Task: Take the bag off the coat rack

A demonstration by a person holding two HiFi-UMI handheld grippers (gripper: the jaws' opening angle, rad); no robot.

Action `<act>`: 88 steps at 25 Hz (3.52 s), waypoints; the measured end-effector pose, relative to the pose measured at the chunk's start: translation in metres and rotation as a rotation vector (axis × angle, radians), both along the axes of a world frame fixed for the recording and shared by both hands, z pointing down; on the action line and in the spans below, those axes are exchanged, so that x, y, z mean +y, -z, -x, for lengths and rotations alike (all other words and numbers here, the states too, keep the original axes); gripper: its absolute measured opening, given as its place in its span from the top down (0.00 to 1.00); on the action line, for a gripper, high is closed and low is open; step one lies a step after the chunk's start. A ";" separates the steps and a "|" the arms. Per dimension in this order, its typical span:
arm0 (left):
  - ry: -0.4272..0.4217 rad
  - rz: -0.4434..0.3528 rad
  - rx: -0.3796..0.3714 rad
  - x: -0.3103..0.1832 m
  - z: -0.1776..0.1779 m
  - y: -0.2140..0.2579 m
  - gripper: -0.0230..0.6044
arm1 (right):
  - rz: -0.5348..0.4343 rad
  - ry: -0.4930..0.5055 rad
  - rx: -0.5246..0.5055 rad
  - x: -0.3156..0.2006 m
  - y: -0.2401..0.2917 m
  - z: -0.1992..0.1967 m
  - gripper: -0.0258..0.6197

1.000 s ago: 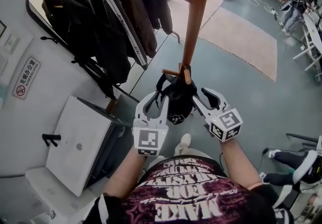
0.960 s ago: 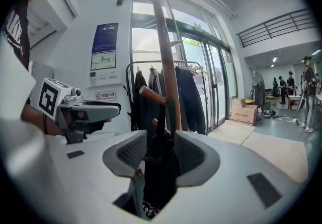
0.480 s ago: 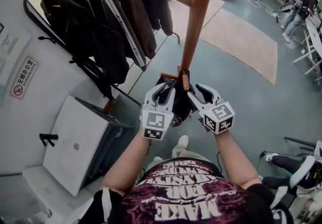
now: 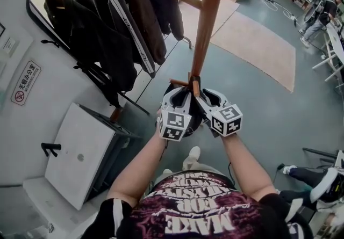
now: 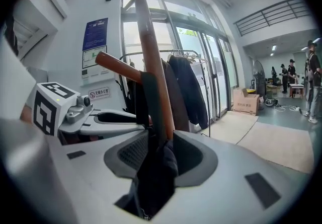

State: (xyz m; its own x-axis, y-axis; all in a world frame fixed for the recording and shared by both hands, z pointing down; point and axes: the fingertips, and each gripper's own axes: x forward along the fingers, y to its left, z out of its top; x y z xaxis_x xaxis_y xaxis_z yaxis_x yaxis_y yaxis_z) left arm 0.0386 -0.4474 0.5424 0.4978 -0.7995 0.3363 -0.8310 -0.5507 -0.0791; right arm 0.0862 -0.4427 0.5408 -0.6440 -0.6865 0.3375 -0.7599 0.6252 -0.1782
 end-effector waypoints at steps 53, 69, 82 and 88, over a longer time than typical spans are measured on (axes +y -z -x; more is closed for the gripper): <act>0.001 -0.074 0.115 0.070 0.019 0.123 0.95 | -0.104 -0.029 -0.134 0.064 0.106 0.002 0.95; -0.063 -0.181 0.175 0.166 0.044 0.209 0.95 | -0.239 0.040 -0.143 0.159 0.190 0.030 0.95; -0.090 -0.199 0.212 0.232 0.059 0.224 0.95 | -0.272 0.030 -0.139 0.226 0.207 0.045 0.95; -0.107 -0.194 0.213 0.251 0.064 0.224 0.95 | -0.283 0.020 -0.125 0.246 0.207 0.051 0.95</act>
State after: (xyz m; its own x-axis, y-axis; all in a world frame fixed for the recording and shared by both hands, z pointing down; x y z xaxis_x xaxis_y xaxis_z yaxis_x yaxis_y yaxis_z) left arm -0.0256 -0.1967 0.3188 0.6252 -0.7781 0.0613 -0.7785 -0.6272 -0.0220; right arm 0.0354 -0.1970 0.3341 -0.6830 -0.7285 0.0525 -0.7299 0.6781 -0.0861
